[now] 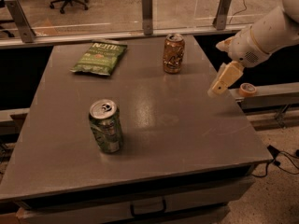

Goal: Pick orange can

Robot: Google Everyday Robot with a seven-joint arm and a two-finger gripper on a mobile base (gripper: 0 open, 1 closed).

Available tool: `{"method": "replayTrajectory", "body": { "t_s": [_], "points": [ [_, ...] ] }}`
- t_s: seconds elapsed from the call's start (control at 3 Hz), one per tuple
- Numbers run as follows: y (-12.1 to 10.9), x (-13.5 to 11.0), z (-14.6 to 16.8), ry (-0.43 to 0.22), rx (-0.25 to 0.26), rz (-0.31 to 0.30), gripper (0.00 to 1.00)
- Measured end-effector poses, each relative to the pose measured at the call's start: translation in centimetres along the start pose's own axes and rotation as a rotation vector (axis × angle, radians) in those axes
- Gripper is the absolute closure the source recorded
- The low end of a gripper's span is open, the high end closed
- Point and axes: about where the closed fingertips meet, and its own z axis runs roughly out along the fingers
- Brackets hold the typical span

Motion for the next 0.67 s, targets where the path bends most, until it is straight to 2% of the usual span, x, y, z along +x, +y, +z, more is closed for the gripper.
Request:
{"method": "replayTrajectory", "body": {
  "t_s": [0.33,0.67],
  "points": [
    [0.1,-0.1,-0.1,0.001,0.000,-0.002,0.00],
    [-0.6,-2.1,1.2,-0.113,0.000,0.011,0.00]
  ]
}}
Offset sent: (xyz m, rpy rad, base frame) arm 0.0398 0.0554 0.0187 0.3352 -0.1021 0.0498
